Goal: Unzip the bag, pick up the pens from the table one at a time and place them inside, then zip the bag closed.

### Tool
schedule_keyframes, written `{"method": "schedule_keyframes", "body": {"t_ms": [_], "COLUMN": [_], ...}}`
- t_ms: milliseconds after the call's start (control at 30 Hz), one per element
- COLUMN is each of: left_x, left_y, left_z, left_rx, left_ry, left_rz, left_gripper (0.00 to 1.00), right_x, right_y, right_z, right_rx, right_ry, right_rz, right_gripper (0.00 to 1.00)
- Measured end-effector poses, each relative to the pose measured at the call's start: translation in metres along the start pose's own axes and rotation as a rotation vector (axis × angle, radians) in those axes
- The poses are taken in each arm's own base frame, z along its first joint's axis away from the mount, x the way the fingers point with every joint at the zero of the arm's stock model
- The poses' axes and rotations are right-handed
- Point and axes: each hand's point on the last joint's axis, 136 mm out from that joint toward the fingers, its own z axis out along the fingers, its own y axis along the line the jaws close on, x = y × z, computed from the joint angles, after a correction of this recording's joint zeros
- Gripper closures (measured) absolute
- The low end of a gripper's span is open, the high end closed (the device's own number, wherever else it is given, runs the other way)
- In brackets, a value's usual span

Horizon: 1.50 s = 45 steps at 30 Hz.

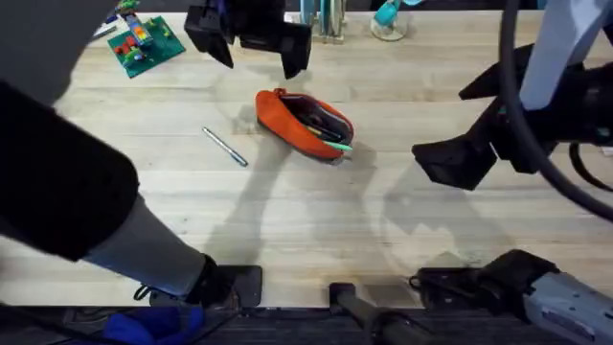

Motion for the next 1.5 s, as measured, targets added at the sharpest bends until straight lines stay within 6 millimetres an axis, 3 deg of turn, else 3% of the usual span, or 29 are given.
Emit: {"method": "schedule_keyframes", "body": {"t_ms": [100,267,433,800,1100,1500], "left_x": [0.004,0.028,0.055,0.11,0.11,0.114], "left_y": [0.006,0.015,0.027,0.051,0.072,0.091], "left_z": [-0.011,-0.033,-0.033,0.006,0.053,0.094], "left_rx": [-0.034,-0.084,-0.119,-0.277,-0.219,-0.124], "left_ry": [-0.026,-0.073,-0.071,0.044,0.043,0.05], "left_rz": [-0.089,-0.239,-0.4,-0.798,-1.006,-1.061], "left_gripper": [0.007,0.007,0.007,0.01,0.024,0.033], "right_x": [0.0,0.0,0.0,0.0,0.0,0.0], "right_y": [0.0,0.0,0.0,0.0,0.0,0.0], "right_z": [0.0,0.0,0.0,0.0,0.0,0.0], "right_rx": [0.0,0.0,0.0,0.0,0.0,0.0], "right_ry": [0.0,0.0,0.0,0.0,0.001,0.0], "right_rz": [0.0,0.0,0.0,0.0,0.0,0.0], "right_gripper": [0.005,0.005,0.006,0.005,0.005,0.005]}}
